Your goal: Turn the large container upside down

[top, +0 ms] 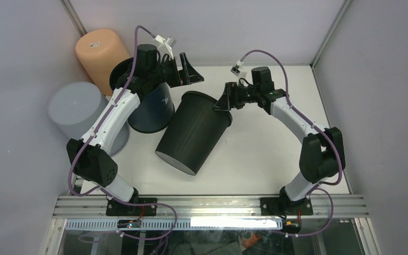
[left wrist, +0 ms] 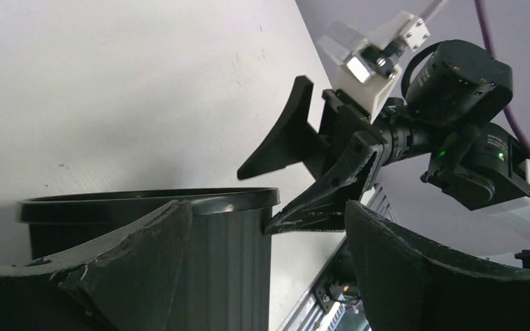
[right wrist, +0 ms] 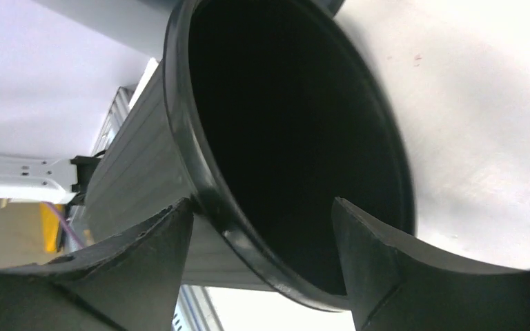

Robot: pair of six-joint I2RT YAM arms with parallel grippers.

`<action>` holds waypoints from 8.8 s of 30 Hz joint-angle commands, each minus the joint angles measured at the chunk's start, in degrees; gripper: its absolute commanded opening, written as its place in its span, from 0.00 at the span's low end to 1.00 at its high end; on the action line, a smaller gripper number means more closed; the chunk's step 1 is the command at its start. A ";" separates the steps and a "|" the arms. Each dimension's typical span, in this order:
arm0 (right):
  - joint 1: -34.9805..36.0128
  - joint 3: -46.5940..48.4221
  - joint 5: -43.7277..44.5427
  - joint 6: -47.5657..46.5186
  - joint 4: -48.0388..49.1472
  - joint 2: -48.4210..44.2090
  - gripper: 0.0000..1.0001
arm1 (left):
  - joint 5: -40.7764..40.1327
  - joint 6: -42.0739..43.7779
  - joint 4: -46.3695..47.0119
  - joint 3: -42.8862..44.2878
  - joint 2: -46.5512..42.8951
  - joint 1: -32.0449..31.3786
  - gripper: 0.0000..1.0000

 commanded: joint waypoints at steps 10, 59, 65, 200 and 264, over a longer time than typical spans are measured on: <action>-1.65 -3.63 -2.22 11.69 13.03 0.18 0.32 | 1.64 -0.04 1.74 -0.40 -1.61 -0.24 0.84; -29.28 -31.04 -4.24 26.11 19.39 -4.07 0.00 | 7.83 -10.40 24.25 -5.21 -8.22 -0.29 0.85; -32.56 -32.70 -2.86 26.08 19.00 -3.63 0.00 | 8.08 -10.48 24.25 -5.12 -7.52 -0.27 0.85; -20.39 -17.38 -0.65 34.79 17.98 -25.48 0.82 | -0.66 -13.00 15.23 18.53 1.53 0.65 0.00; -3.77 13.68 37.19 -0.40 -17.53 -25.77 0.00 | -14.45 -0.79 -2.60 13.90 5.90 4.21 0.99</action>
